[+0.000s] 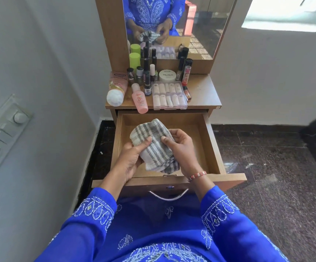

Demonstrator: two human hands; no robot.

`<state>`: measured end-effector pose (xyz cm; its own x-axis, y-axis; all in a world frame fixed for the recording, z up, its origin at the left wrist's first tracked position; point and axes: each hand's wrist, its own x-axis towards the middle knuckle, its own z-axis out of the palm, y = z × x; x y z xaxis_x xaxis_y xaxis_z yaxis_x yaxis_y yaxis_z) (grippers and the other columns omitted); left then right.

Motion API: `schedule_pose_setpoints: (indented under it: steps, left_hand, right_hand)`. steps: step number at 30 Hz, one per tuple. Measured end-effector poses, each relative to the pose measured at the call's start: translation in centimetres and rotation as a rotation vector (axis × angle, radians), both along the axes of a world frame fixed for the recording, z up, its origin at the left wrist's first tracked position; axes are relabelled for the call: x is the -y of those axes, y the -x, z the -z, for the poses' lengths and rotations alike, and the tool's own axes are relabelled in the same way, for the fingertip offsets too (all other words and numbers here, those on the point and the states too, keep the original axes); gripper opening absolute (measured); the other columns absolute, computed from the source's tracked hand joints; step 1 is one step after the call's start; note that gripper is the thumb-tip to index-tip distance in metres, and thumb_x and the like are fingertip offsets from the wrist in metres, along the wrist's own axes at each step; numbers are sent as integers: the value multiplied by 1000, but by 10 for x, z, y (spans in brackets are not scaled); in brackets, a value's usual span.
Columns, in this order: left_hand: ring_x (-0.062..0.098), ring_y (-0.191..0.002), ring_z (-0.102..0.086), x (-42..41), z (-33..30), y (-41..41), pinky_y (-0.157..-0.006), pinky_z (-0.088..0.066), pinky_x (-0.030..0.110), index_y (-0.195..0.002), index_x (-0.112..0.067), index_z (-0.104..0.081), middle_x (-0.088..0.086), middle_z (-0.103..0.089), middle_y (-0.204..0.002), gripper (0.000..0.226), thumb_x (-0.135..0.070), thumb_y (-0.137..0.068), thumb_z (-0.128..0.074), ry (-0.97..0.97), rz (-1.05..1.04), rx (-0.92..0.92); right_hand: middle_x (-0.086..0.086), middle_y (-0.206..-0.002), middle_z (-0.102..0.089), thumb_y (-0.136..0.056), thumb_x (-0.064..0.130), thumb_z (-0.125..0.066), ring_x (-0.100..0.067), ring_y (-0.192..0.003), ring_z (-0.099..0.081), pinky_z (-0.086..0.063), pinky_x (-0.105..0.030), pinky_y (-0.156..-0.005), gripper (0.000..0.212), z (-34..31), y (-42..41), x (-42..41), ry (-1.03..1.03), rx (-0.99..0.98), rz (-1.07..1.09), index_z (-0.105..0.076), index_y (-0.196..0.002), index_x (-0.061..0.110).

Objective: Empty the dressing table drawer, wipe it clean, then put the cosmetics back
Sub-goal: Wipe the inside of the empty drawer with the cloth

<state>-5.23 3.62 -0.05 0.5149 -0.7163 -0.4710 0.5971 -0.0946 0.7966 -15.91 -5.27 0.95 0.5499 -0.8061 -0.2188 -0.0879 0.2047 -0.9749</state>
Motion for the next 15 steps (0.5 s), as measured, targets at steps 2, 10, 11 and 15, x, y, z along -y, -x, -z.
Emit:
schedule_pose_setpoints:
  steps: [2,10,11,15]
  left_hand:
    - [22,-90,-67,7,-2,6,-84,-54,39,-97,-12,-63,7,-70,-95,19,-12,-79,-68,-21,-42,47]
    - [20,-81,-67,50,-20,39,-75,-56,36,-94,-13,-60,6,-69,-90,13,-17,-83,-66,-29,-37,1]
    - [21,-83,-67,57,-24,42,-78,-56,37,-95,-12,-60,7,-69,-91,11,-18,-85,-63,-16,-10,-9]
    - [14,-67,-64,89,-45,57,-61,-56,26,-88,-13,-58,7,-65,-83,8,-14,-92,-52,38,99,50]
  right_hand:
    - [-5,-87,-67,-82,11,-68,-17,-78,-65,-54,-29,-72,17,-2,5,1,5,-19,-16,-59,-97,9]
    - [-13,-97,-68,-82,10,-67,-26,-85,-69,-59,-29,-68,20,-16,40,33,0,-44,-7,-58,-100,8]
    - [-14,-96,-68,-83,8,-66,-26,-83,-69,-59,-29,-67,19,-20,44,40,24,-30,30,-59,-100,7]
    - [-18,-90,-67,-82,2,-65,-33,-83,-65,-55,-42,-76,10,-31,51,75,48,55,262,-60,-86,8]
